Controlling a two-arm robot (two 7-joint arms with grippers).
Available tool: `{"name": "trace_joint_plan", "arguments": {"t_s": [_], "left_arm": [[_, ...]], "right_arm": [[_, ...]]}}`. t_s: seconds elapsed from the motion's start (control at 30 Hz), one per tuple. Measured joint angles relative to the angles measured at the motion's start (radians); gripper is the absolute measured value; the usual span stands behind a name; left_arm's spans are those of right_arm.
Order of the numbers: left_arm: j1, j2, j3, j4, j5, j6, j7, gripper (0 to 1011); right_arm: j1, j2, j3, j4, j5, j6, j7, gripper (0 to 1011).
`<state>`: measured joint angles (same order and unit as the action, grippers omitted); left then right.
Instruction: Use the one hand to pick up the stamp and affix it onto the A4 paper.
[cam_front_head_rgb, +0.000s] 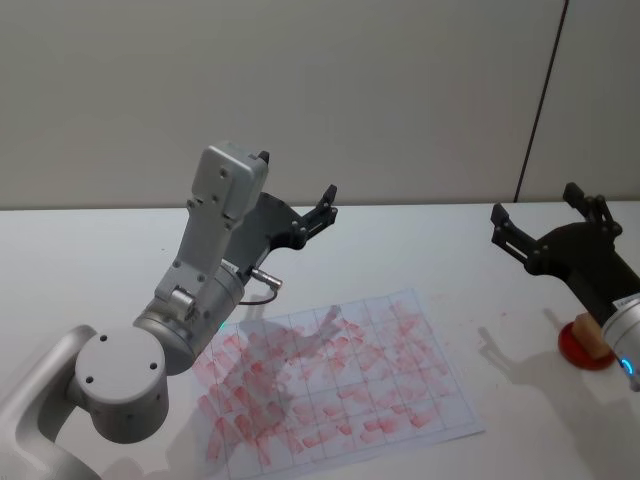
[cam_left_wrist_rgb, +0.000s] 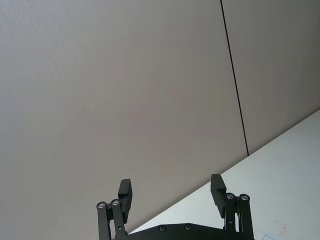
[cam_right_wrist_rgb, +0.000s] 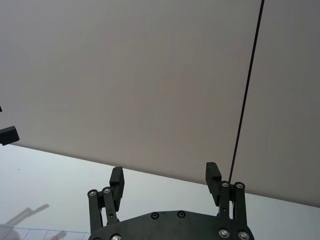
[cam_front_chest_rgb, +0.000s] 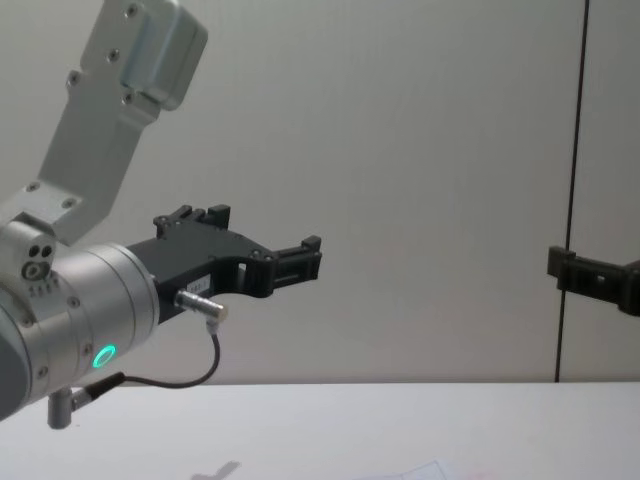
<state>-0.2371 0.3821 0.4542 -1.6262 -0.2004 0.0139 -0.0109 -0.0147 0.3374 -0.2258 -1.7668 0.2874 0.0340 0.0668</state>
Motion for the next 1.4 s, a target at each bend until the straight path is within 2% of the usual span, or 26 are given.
{"name": "trace_joint_plan", "arguments": {"t_s": [1.4], "left_arm": [[0.0,0.0,0.0,0.0,0.0,0.0,0.0,1001]], "right_arm": [[0.0,-0.001,0.001,0.001,0.0,0.007,-0.002,1001]]}}
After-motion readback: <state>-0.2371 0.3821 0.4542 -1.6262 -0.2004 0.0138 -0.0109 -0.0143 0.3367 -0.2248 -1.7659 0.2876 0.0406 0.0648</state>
